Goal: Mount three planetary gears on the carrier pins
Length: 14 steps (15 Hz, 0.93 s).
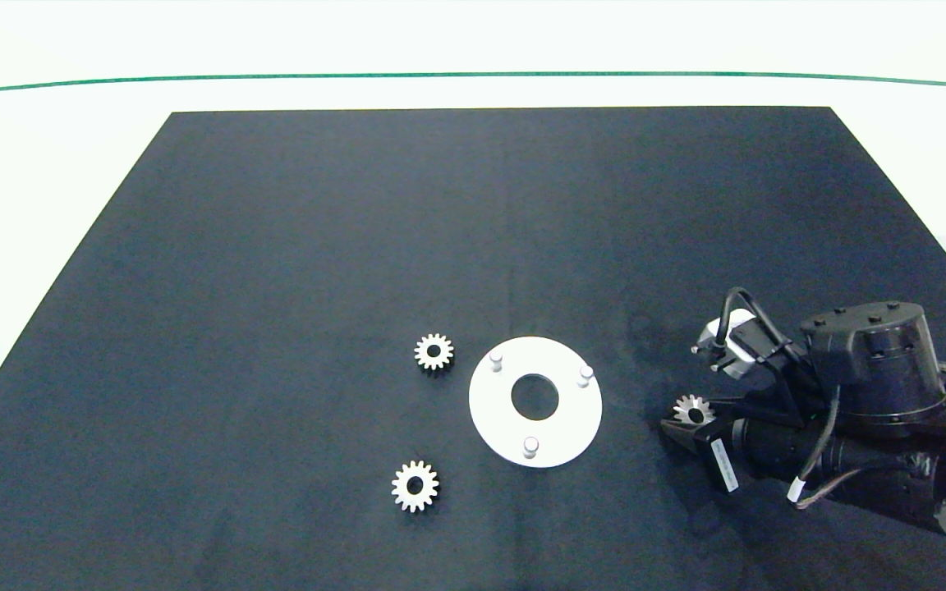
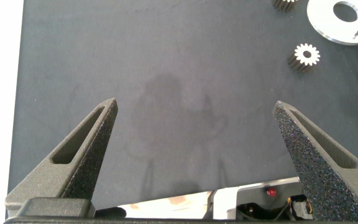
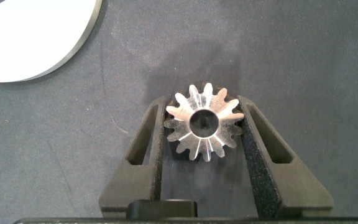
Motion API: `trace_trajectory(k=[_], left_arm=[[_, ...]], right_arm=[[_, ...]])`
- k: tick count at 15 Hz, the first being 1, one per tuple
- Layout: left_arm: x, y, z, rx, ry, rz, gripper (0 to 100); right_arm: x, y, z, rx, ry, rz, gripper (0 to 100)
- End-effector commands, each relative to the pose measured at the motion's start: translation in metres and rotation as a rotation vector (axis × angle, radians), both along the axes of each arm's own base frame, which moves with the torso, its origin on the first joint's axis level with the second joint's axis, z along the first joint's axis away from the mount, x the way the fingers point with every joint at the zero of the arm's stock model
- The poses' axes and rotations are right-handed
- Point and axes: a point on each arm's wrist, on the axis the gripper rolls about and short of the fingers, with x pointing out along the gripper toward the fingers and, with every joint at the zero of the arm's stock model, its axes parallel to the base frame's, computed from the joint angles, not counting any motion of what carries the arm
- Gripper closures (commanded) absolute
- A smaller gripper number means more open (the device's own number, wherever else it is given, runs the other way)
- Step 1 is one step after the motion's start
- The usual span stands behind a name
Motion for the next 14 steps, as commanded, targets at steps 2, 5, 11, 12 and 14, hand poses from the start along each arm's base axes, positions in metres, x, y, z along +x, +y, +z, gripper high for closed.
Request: trace_trajectory(k=[2, 5, 11, 12, 14], left_arm=[[0.0, 0.0, -0.001, 0.001, 0.007, -0.002, 0], [0.001, 0.0, -0.002, 0.001, 0.011, -0.002, 0], [0.002, 0.0, -0.002, 0.001, 0.016, -0.002, 0], [0.001, 0.0, -0.002, 0.001, 0.014, 0.0, 0], [0.001, 0.0, -0.002, 0.001, 0.01, 0.003, 0]], right_arm=[[0.0, 0.0, 0.0, -0.003, -0.003, -0.003, 77], [-0.003, 0.0, 0.015, 0.0, -0.056, -0.016, 78], [-0.022, 0.025, 0.052, 0.02, -0.135, 0.061, 78], [-0.018, 0.028, 0.057, 0.025, -0.152, 0.054, 78], [-0.011, 0.033, 0.06, 0.025, -0.16, 0.046, 78]])
